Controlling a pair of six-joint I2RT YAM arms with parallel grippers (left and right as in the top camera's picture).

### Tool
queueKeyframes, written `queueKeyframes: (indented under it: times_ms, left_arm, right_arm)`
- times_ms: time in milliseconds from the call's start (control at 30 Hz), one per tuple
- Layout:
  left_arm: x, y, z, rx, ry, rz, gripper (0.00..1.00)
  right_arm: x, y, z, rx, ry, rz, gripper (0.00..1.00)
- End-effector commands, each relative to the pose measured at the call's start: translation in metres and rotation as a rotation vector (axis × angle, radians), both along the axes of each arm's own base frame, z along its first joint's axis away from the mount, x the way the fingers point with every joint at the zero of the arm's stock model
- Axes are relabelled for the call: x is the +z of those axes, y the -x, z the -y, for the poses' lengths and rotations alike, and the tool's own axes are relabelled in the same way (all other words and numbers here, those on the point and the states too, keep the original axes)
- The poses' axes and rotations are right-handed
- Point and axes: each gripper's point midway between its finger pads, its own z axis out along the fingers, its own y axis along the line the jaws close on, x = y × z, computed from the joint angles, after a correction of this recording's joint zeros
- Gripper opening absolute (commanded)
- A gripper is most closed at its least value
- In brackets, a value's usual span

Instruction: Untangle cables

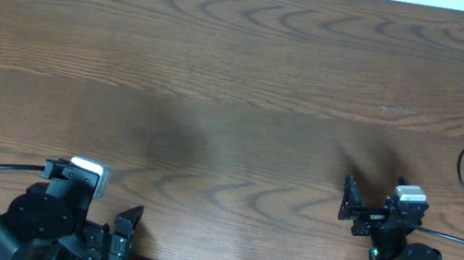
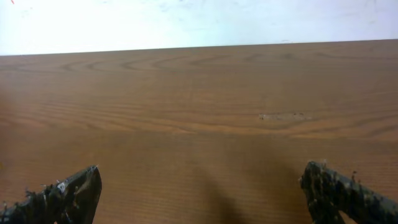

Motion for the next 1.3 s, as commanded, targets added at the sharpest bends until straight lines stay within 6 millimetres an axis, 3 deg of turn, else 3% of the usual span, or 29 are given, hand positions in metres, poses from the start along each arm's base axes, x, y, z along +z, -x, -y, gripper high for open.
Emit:
queueKeyframes:
  times_ms: [0,167,400,700,1000,1100,1267]
  left_arm:
    - [0.002,-0.003,-0.002,0.001,-0.009,0.024,0.98]
    - [0.007,-0.007,0.001,0.001,0.008,0.048,0.98]
    - [0.009,-0.008,0.002,-0.001,0.011,0.058,0.98]
    - [0.018,-0.020,-0.005,0.053,-0.009,0.122,0.98]
    - [0.023,-0.041,0.009,0.079,0.117,0.256,0.98]
    - [0.013,-0.034,0.004,0.125,0.214,0.300,0.98]
    - [-0.003,-0.019,-0.031,0.315,0.326,0.373,0.98]
  right_arm:
    - [-0.001,0.000,0.002,-0.012,0.006,0.002,0.99]
    - [0.001,-0.001,0.008,-0.034,0.004,0.011,0.99]
    - [0.020,-0.001,0.032,-0.135,-0.006,0.095,0.99]
    - [0.018,-0.001,0.034,-0.143,-0.005,0.087,0.99]
    - [0.018,-0.001,0.034,-0.143,-0.005,0.087,0.99]
    - [0.018,-0.001,0.034,-0.143,-0.005,0.087,0.99]
    - [0.018,-0.001,0.034,-0.143,-0.005,0.087,0.99]
